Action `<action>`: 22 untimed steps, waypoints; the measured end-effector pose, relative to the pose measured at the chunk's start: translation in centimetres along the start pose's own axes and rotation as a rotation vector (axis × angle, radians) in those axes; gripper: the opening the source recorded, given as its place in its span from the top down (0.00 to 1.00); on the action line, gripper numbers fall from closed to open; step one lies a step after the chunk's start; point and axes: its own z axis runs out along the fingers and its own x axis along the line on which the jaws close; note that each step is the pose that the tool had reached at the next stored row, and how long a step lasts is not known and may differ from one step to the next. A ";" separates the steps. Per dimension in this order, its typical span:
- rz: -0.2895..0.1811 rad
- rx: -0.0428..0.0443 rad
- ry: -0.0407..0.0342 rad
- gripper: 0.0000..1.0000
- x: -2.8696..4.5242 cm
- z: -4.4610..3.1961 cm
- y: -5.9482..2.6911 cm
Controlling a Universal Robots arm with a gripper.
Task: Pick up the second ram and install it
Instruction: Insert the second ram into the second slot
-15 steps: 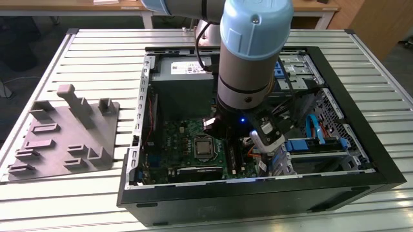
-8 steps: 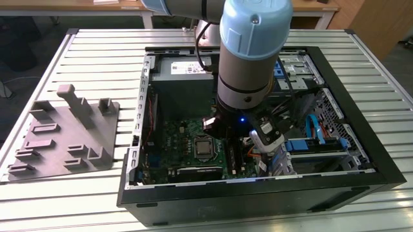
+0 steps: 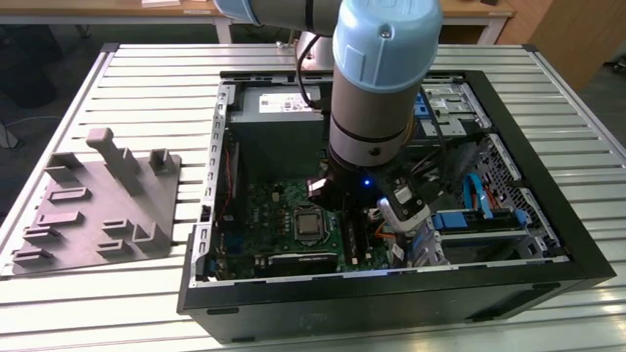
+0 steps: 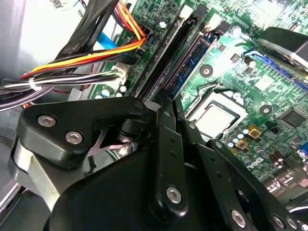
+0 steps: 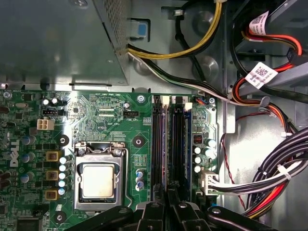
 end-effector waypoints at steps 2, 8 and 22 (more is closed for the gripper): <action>0.003 0.0003 -0.0001 0.86 0.00 0.04 0.00; 0.006 0.0060 -0.0004 0.86 0.01 0.11 -0.03; 0.014 0.0073 -0.0009 0.86 -0.15 0.12 -0.03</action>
